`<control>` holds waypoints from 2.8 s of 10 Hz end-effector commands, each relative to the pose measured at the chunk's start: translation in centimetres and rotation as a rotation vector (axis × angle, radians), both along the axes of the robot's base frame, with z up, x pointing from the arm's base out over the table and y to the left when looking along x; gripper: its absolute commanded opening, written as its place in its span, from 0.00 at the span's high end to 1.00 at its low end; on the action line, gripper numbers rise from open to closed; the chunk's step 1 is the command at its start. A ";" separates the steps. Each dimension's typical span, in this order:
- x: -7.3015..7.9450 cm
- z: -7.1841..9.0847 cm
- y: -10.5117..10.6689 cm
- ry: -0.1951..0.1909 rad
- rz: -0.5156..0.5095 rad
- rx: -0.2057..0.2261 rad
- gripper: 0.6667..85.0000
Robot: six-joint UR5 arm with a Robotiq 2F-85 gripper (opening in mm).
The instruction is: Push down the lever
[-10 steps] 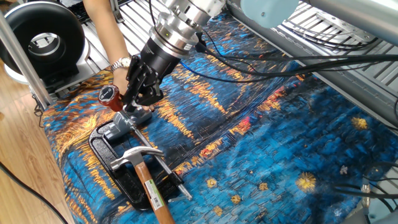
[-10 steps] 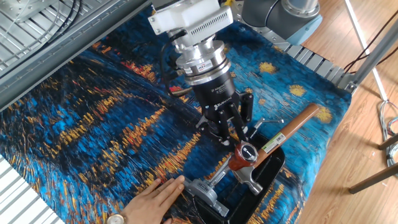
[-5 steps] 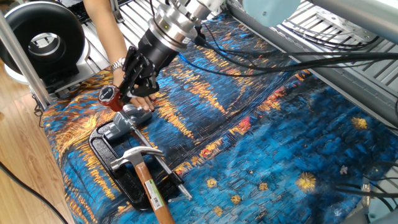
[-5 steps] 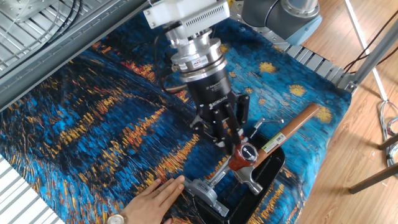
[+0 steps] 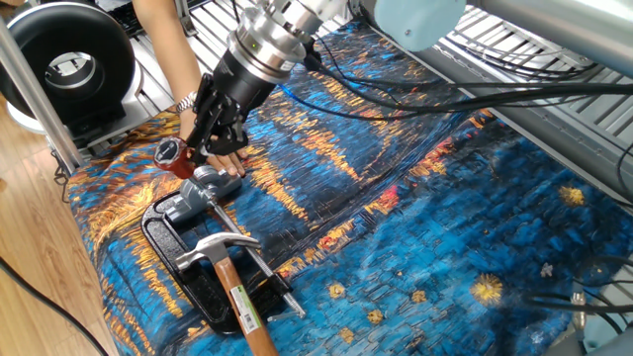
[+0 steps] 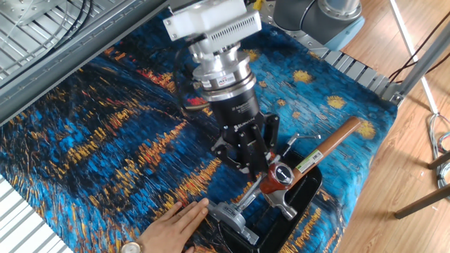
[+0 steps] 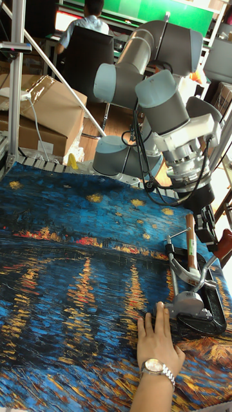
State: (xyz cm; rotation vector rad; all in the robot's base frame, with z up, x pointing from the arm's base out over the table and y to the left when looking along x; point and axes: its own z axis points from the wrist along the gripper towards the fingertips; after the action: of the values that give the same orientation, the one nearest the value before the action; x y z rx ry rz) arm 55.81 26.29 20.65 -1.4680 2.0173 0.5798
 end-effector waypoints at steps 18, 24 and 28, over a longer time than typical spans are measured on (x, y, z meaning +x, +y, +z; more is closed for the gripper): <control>0.3 -0.2 6.7 -0.035 0.044 0.115 0.64; 0.0 -2.8 10.1 -0.044 -0.024 0.082 0.64; -0.8 -5.4 12.3 -0.015 -0.049 0.028 0.64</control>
State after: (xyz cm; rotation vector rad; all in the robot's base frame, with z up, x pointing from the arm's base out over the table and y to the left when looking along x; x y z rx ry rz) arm 55.15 37.06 16.60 -1.4203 1.9819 0.5931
